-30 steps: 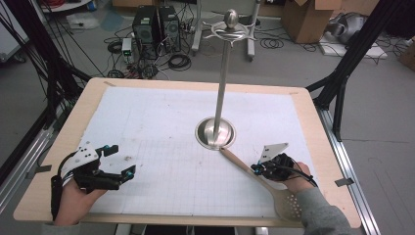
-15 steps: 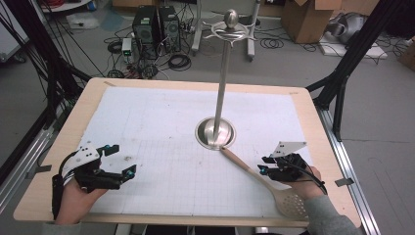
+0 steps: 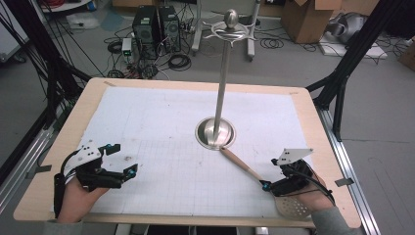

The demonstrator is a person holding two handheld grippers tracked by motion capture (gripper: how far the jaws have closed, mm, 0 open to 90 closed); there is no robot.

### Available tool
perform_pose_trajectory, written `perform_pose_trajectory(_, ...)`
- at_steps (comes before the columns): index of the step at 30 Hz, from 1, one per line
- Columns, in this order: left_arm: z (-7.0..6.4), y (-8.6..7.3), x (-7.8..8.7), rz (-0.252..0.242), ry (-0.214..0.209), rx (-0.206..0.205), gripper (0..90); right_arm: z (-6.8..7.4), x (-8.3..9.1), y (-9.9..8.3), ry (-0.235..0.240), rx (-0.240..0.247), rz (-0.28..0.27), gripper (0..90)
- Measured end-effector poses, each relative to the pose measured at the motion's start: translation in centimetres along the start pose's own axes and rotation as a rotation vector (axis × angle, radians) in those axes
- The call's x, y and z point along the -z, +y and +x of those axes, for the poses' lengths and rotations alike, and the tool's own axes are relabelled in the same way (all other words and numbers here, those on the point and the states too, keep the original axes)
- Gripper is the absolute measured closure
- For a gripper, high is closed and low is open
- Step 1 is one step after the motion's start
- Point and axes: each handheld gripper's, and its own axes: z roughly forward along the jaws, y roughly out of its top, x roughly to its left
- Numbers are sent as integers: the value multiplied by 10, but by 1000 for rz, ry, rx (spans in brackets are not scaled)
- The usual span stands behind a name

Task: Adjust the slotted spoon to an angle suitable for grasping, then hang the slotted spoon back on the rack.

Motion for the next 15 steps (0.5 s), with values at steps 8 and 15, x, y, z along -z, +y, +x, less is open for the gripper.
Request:
perform_pose_trajectory(8,0,0,0,-4,2,-1,26,1,2,-6,0,4,18,149)
perform_pose_trajectory(15,0,2,-1,-9,-4,-3,27,3,-1,-7,-2,-4,36,152)
